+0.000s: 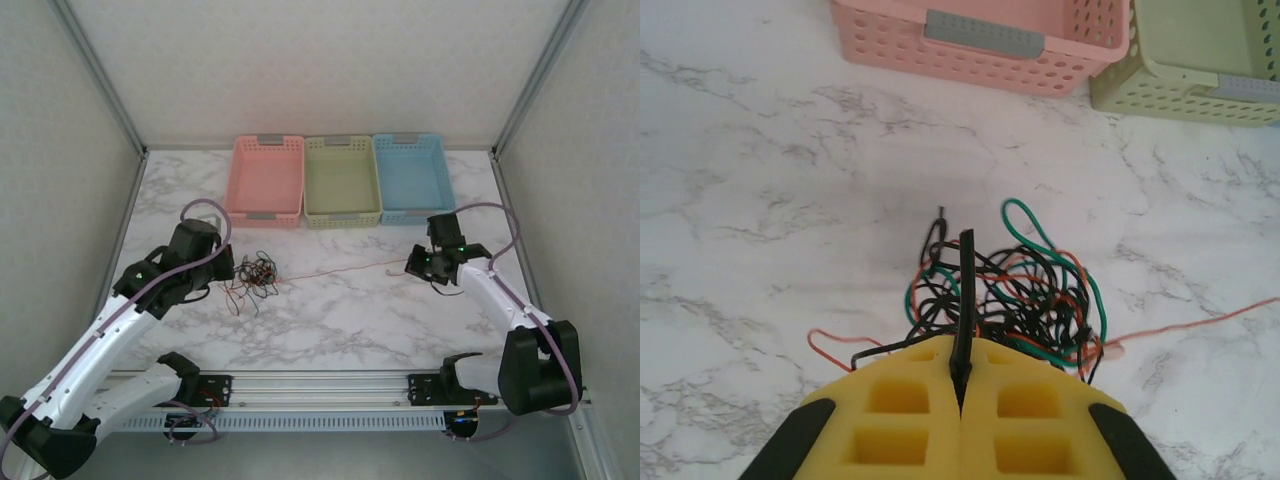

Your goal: Untangle the cables

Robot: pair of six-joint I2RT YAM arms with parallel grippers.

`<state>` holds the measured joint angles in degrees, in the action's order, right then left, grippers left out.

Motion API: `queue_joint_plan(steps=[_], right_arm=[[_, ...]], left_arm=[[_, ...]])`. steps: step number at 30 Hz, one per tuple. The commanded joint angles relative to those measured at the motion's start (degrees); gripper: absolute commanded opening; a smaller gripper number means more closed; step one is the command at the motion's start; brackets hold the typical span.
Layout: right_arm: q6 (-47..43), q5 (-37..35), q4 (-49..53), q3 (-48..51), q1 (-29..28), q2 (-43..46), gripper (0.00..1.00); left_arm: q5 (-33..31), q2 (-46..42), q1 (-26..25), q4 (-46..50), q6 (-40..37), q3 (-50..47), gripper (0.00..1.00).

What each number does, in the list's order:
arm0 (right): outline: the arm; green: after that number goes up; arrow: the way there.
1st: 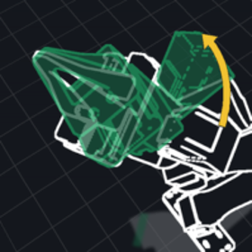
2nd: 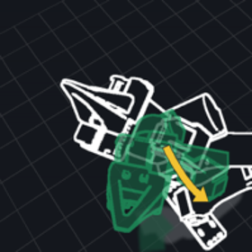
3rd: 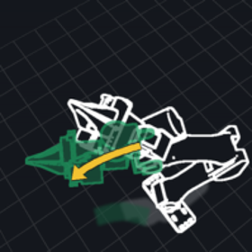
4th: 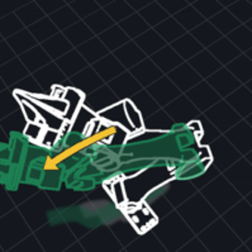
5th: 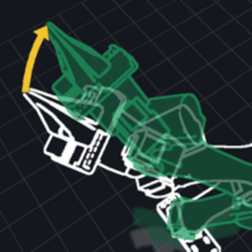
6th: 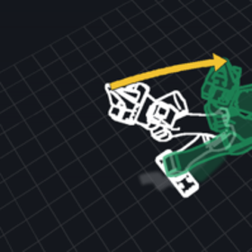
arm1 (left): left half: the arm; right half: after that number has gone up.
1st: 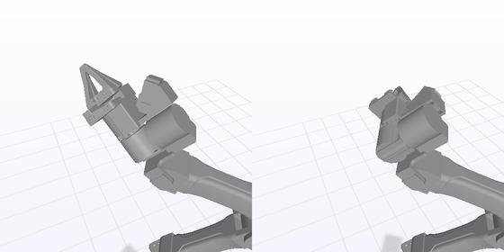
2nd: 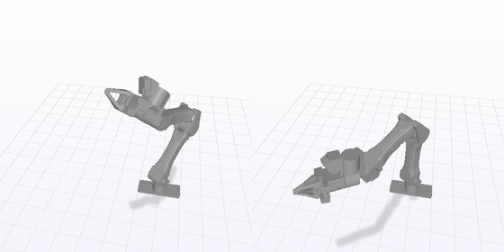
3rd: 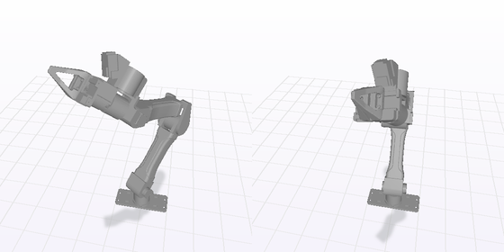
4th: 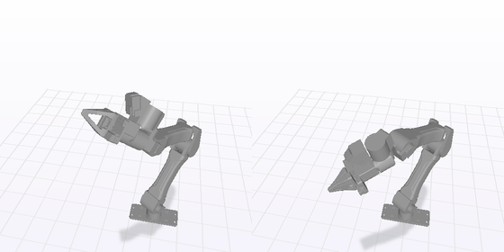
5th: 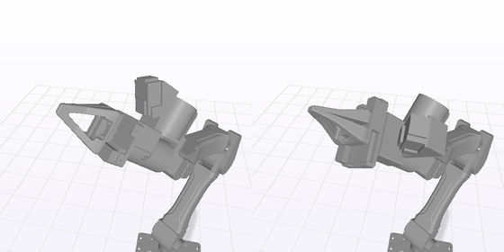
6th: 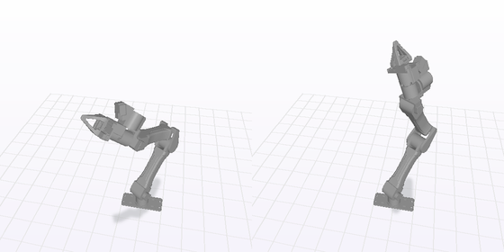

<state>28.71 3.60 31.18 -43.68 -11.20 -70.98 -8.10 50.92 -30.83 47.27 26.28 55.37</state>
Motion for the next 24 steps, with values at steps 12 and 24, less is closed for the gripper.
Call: queue_joint_plan(steps=[12,24], right_arm=[[2.38,-3.24,2.29,2.32,13.36,2.62,0.0],[3.88,-5.18,2.75,2.73,18.88,3.96,0.0]], left_arm=[[-4.91,-4.85,4.52,6.82,-4.92,1.75,0.0],[-7.5,-6.52,6.72,9.15,-7.5,2.45,0.0]])
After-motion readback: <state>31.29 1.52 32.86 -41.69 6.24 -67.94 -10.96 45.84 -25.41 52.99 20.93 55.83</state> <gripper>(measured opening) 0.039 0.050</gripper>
